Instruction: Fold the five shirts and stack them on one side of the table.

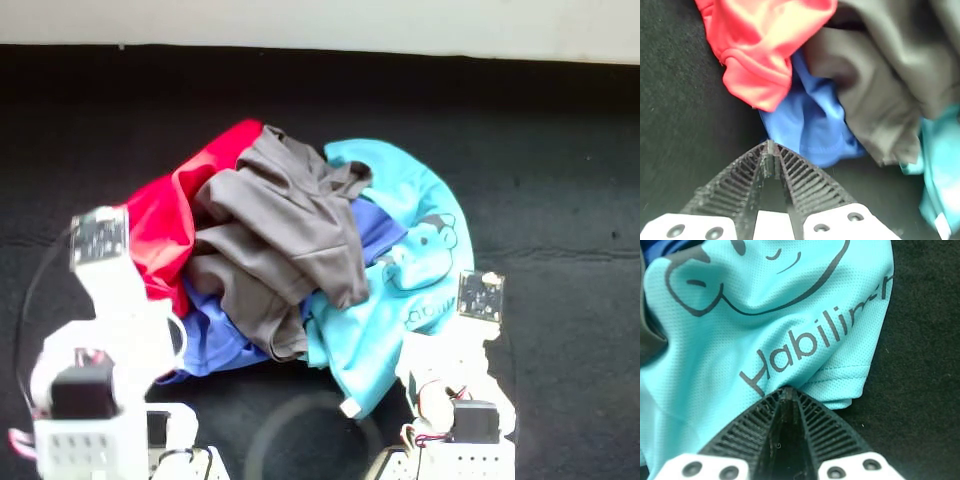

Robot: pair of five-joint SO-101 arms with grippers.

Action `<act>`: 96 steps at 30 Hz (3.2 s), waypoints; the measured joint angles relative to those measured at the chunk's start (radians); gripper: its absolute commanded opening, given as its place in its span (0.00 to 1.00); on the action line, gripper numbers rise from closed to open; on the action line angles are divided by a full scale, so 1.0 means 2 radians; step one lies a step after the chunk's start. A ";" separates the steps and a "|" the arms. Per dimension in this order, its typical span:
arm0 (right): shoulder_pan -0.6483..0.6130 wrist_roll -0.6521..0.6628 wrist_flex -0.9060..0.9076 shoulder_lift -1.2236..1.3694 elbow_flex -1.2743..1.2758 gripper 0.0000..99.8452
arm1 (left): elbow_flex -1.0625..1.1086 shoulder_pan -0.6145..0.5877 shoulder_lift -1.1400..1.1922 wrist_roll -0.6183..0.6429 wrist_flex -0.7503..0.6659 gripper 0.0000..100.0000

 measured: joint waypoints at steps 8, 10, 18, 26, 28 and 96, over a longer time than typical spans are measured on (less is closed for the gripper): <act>0.000 0.000 0.000 0.000 0.000 0.01 | -0.218 0.038 0.300 -0.042 0.081 0.21; 0.000 0.000 0.000 0.000 0.000 0.01 | -0.254 0.041 0.352 -0.054 0.088 0.29; 0.000 0.000 0.000 0.000 0.000 0.01 | -0.367 0.044 0.504 -0.089 0.091 0.31; 0.000 0.000 0.000 0.000 0.000 0.01 | -0.458 0.044 0.654 -0.097 0.089 0.31; 0.000 0.000 0.000 0.000 0.000 0.01 | -0.476 0.044 0.693 -0.097 0.080 0.30; 0.000 0.000 0.000 0.000 0.001 0.01 | -0.874 -0.338 0.680 -0.167 0.109 0.27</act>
